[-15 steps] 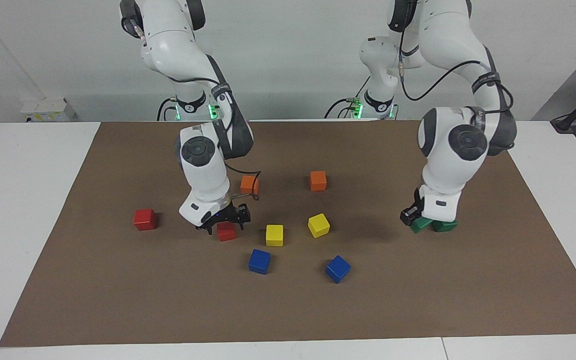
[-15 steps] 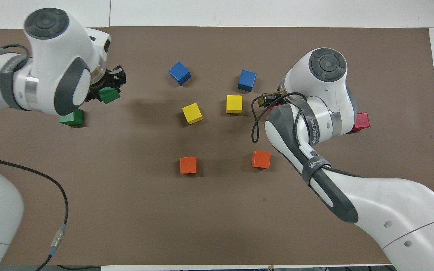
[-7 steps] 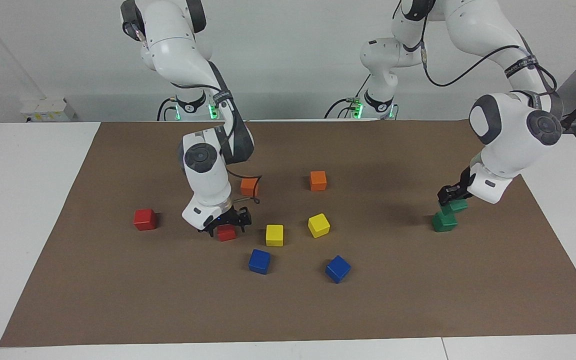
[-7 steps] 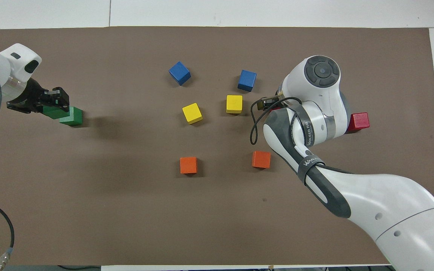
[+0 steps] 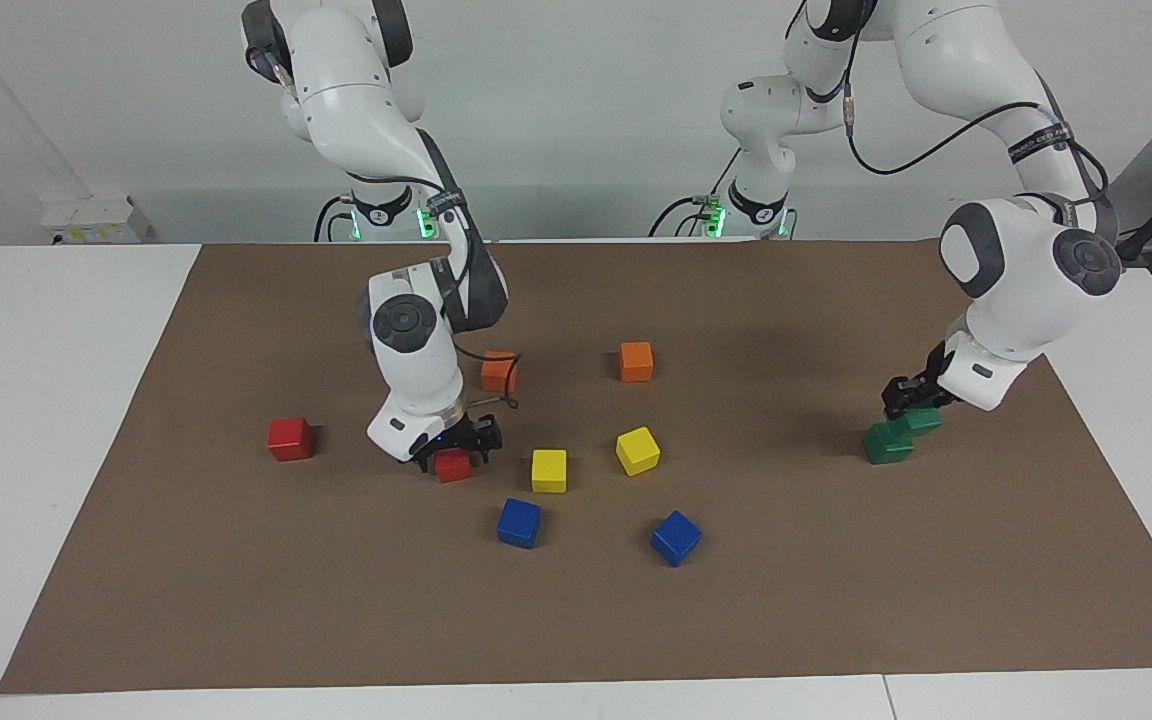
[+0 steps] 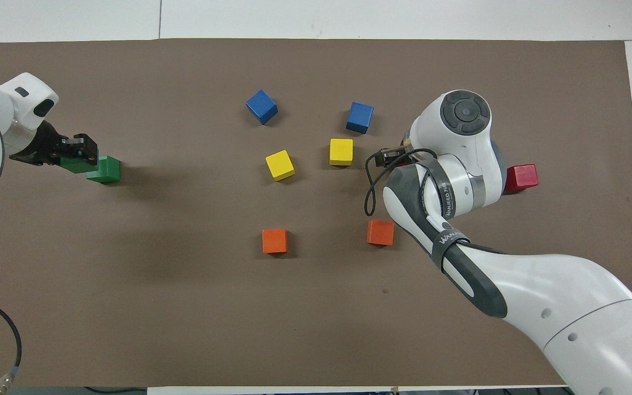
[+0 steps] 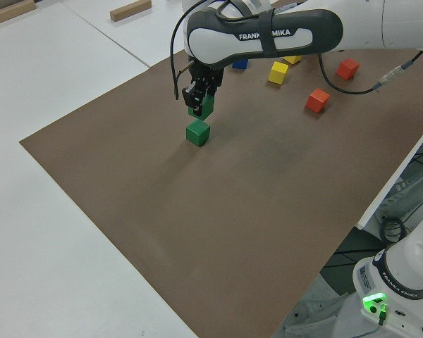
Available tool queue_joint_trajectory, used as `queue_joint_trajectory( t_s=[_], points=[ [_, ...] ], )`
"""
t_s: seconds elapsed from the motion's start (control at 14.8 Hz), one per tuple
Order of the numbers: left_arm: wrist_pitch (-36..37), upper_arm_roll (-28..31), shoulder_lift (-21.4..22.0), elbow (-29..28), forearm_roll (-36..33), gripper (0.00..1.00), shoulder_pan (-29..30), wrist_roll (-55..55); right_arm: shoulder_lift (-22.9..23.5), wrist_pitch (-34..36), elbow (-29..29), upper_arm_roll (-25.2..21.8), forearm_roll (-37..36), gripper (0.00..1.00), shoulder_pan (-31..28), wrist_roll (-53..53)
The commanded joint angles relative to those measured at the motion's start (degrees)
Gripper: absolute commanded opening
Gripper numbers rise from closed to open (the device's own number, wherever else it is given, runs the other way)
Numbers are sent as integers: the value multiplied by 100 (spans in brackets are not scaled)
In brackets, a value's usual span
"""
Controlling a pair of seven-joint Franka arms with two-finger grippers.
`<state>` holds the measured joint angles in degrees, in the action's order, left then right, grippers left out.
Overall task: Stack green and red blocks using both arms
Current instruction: 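Lower the green cube onto green while the right gripper lowers red onto red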
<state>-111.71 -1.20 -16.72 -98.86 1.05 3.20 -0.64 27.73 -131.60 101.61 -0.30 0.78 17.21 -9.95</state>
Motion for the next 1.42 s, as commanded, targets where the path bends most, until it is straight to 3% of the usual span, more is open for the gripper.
queue_joint_trajectory(
  t_s=[0.0,0.13,0.34,0.54,0.67,1.01,1.35],
  points=[
    [-289,-30,152,-283,62,0,84,-261,-40,-261,271,39,45,65,-24,-112],
    [-307,-30,90,-292,62,0,197,-261,-48,-182,263,39,45,0,-16,-138],
    [-360,-30,55,-318,62,0,207,-288,-74,107,0,21,36,0,2,-323],
    [-421,-30,-33,-318,71,0,207,-341,-110,1159,-842,-5,-25,0,-103,-323],
    [-491,-30,-42,-318,71,0,155,-341,-223,1592,-1099,-58,-104,0,-269,-245],
    [-527,-38,-95,-336,71,0,154,-358,-733,2067,-1082,-58,-218,0,-1209,800],
    [-641,-38,-95,-433,167,0,198,-376,-1085,2104,-530,-49,-245,0,-1975,1627]
  ],
)
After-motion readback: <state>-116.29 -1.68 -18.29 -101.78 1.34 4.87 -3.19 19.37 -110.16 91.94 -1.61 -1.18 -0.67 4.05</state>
